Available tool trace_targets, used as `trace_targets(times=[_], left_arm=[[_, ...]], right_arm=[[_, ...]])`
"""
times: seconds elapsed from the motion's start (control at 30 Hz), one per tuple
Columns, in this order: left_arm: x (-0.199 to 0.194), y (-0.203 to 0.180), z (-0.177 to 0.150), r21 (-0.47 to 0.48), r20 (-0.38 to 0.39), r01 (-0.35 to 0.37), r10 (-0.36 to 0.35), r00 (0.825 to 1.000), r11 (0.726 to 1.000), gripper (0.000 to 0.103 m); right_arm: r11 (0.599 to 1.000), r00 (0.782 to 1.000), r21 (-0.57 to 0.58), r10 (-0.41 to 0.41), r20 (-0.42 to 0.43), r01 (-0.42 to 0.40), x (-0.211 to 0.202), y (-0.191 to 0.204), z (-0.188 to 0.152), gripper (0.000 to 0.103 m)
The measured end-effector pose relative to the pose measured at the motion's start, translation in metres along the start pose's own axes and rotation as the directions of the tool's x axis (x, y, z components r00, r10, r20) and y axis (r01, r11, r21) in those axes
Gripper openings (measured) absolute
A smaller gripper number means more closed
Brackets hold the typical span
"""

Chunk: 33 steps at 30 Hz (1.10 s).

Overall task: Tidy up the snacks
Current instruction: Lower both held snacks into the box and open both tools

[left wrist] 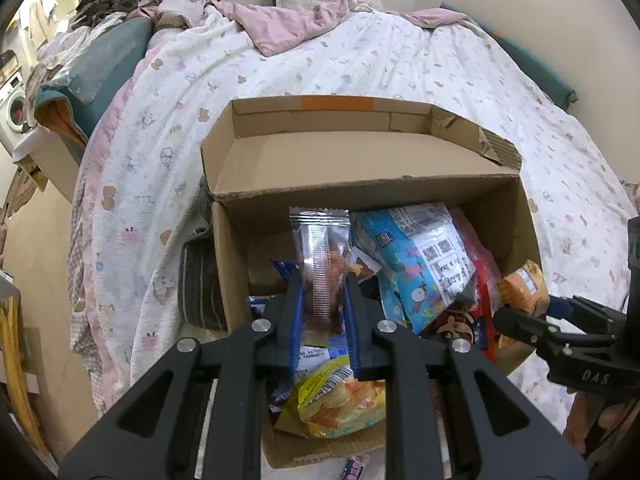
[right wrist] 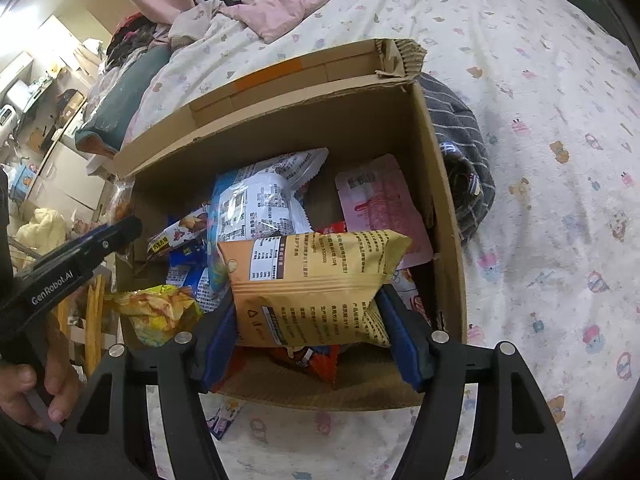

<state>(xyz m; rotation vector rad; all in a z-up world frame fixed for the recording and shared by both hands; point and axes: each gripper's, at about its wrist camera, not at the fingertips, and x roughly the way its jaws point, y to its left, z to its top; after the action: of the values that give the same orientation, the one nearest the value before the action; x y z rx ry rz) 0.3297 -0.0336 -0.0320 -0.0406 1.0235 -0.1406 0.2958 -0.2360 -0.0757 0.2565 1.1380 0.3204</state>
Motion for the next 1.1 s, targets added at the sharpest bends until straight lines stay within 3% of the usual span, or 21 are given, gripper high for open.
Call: trace_targets(times=[0.1,0.13,0.27,0.33,0.57,0.67,0.8,0.93,1.1], left_arm=[[0.001,-0.003,-0.002,0.009,-0.007,0.005,-0.005,1.0,1.0,0.018],[0.001,-0.005,-0.002,0.014,-0.006,0.006,-0.006,1.0,1.0,0.023],[-0.002,-0.007,-0.004,0.019,0.006,0.008,-0.008,1.0,1.0,0.062],[-0.005,-0.007,-0.004,0.013,0.013,0.009,-0.009,1.0,1.0,0.071],[-0.016,0.001,-0.014,-0.004,0.015,-0.022,0.022,1.0,1.0,0.072],[-0.021,0.003,-0.022,0.006,0.003,-0.002,0.002,1.0,1.0,0.072],[-0.03,0.005,-0.028,0.012,0.018,-0.038,0.038,0.999,0.999,0.072],[-0.041,0.013,-0.038,-0.022,0.031,-0.03,0.031,0.999,0.999,0.072],[-0.05,0.018,-0.051,-0.026,0.035,-0.056,0.057,0.998,0.998,0.072]], right_arm=[[1.0,1.0,0.009,0.006,0.012,-0.006,-0.002,-0.003,0.0,0.07],[1.0,1.0,0.015,0.011,0.014,-0.011,-0.003,-0.005,0.001,0.07],[0.999,1.0,0.031,0.02,0.024,-0.021,-0.003,-0.007,0.002,0.07],[0.999,0.999,0.029,0.023,0.025,-0.023,-0.003,-0.007,0.002,0.07],[0.999,0.999,0.023,0.032,0.034,-0.033,-0.003,-0.006,0.004,0.072],[0.999,0.999,0.006,0.038,0.035,-0.038,-0.002,-0.003,0.004,0.073],[0.999,0.997,-0.033,0.045,0.06,-0.043,-0.005,0.005,0.005,0.089],[0.998,0.993,-0.063,0.008,0.114,-0.001,-0.017,0.009,0.001,0.091],[0.999,0.989,-0.049,0.002,0.149,0.005,-0.029,0.002,-0.005,0.1]])
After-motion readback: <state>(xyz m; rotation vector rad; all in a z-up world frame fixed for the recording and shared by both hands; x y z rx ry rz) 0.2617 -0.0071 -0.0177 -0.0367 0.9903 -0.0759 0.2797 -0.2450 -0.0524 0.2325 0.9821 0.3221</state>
